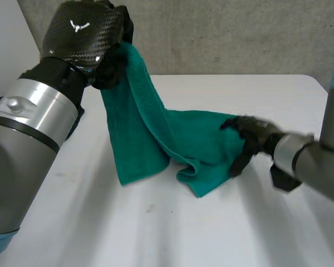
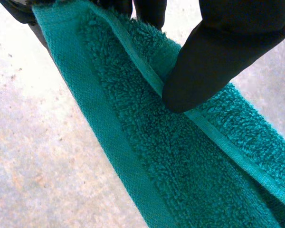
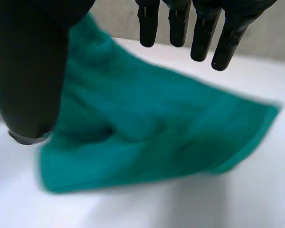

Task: Fold the laundry.

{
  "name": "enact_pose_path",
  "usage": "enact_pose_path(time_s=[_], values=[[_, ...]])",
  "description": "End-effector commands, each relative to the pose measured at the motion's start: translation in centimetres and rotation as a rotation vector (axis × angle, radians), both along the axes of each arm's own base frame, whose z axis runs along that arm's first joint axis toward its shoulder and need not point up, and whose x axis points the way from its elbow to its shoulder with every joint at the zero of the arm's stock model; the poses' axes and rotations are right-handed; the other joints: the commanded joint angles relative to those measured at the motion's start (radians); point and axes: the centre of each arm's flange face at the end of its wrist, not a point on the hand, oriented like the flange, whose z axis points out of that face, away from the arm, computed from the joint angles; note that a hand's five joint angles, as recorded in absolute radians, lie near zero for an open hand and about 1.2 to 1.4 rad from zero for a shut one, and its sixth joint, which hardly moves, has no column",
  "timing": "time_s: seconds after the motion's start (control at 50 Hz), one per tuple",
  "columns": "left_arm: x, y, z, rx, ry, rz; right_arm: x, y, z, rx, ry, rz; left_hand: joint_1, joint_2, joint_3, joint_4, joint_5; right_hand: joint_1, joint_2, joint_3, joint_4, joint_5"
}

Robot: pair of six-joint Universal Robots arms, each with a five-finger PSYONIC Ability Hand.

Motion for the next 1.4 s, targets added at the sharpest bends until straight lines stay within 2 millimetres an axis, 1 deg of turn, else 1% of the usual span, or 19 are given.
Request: enact_pose_path(time_s=[0.02, 0.28, 0.4, 0.52, 0.54, 0.56, 0.58, 0.6, 0.62, 0.7, 0.72, 0.8, 0.88, 0.94, 1.02, 1.14, 1.3, 1.32, 1.4], values=[[0.3, 1.5, 1.7, -0.041, 0.032, -0.019, 1.0, 1.0, -2.8, 0.096, -0.226, -0.037, 0.264, 0.199, 0.203, 0.195, 0.238, -0.024, -0.043, -0.039, -0.059, -0.062], [0.6, 2.2, 2.1, -0.051, 0.040, -0.025, 5.8, 3.5, -3.1, 0.074, -0.379, -0.071, 0.264, 0.199, 0.203, 0.195, 0.238, -0.024, -0.043, -0.039, -0.059, -0.062], [0.5, 2.3, 2.1, -0.048, 0.043, -0.030, 7.5, 3.6, -4.2, 0.024, -0.384, -0.064, 0.264, 0.199, 0.203, 0.195, 0.238, -0.024, -0.043, -0.039, -0.059, -0.062], [0.5, 2.5, 2.2, -0.055, 0.047, -0.037, 9.0, 2.2, -6.1, 0.030, -0.363, -0.057, 0.264, 0.199, 0.203, 0.195, 0.238, 0.014, -0.004, 0.000, -0.021, -0.024], [0.5, 2.6, 2.3, -0.057, 0.049, -0.037, 9.2, 2.1, -6.3, 0.025, -0.357, -0.054, 0.264, 0.199, 0.203, 0.195, 0.238, 0.178, 0.160, 0.163, 0.143, 0.140], [0.5, 2.6, 2.3, -0.058, 0.048, -0.037, 9.3, 1.9, -6.5, 0.018, -0.338, -0.047, 0.264, 0.199, 0.203, 0.195, 0.238, 0.639, 0.620, 0.624, 0.604, 0.601], [0.5, 2.6, 2.4, -0.059, 0.049, -0.037, 9.3, 1.8, -6.4, 0.009, -0.324, -0.042, 0.264, 0.199, 0.203, 0.195, 0.238, 0.888, 0.869, 0.873, 0.853, 0.850], [0.5, 2.6, 2.4, -0.060, 0.050, -0.035, 9.3, 1.8, -6.4, 0.002, -0.310, -0.037, 0.264, 0.199, 0.203, 0.195, 0.238, 1.114, 1.095, 1.099, 1.079, 1.076], [0.5, 2.6, 2.4, -0.062, 0.048, -0.036, 9.2, 1.7, -6.3, -0.009, -0.293, -0.032, 0.264, 0.199, 0.203, 0.195, 0.238, 1.196, 1.178, 1.182, 1.161, 1.159], [0.6, 2.4, 2.2, -0.059, 0.042, -0.027, 8.7, 1.3, -4.2, -0.138, -0.186, 0.030, 0.264, 0.199, 0.203, 0.195, 0.238, 1.197, 1.179, 1.183, 1.162, 1.159], [0.6, 2.3, 2.2, -0.057, 0.039, -0.026, 8.3, 1.2, -1.9, -0.240, -0.128, 0.063, 0.264, 0.199, 0.203, 0.195, 0.238, 1.197, 1.179, 1.183, 1.162, 1.159], [1.2, 1.4, 1.7, -0.048, 0.028, 0.008, 5.4, 0.4, 3.5, -0.472, 0.084, 0.104, 0.264, 0.199, 0.203, 0.195, 0.238, 1.197, 1.179, 1.183, 1.162, 1.159], [2.2, -0.3, 0.6, -0.020, 0.006, 0.063, 3.1, 0.2, 7.4, -0.611, 0.314, 0.176, 0.264, 0.199, 0.203, 0.195, 0.238, 1.197, 1.179, 1.183, 1.162, 1.159], [2.2, -0.9, -0.7, 0.013, -0.017, 0.074, 2.4, 1.0, 9.3, -0.624, 0.445, 0.254, 0.264, 0.199, 0.203, 0.195, 0.238, 1.197, 1.179, 1.183, 1.162, 1.159], [1.6, -1.9, -3.3, 0.085, -0.065, 0.073, 1.2, 2.0, 10.1, -0.530, 0.525, 0.319, 0.264, 0.199, 0.203, 0.195, 0.238, 1.197, 1.179, 1.183, 1.162, 1.159], [0.8, -3.3, -6.7, 0.184, -0.128, 0.070, 1.2, 3.3, 9.0, -0.403, 0.555, 0.430, 0.264, 0.199, 0.203, 0.195, 0.238, 1.197, 1.179, 1.183, 1.162, 1.159], [-0.3, -4.7, -10.4, 0.272, -0.183, 0.065, 3.1, 0.2, 2.5, -0.308, 0.583, 0.540, 0.264, 0.199, 0.203, 0.195, 0.238, 1.197, 1.179, 1.183, 1.162, 1.159], [-0.4, -4.9, -10.8, 0.280, -0.188, 0.065, 3.3, -0.3, 0.6, -0.298, 0.640, 0.592, 0.264, 0.199, 0.203, 0.195, 0.238, 1.197, 1.179, 1.183, 1.162, 1.159], [-0.7, -5.3, -11.7, 0.301, -0.201, 0.066, 3.6, -1.2, -2.3, -0.332, 0.784, 0.700, 0.264, 0.199, 0.203, 0.195, 0.238, 1.197, 1.179, 1.183, 1.162, 1.159]])
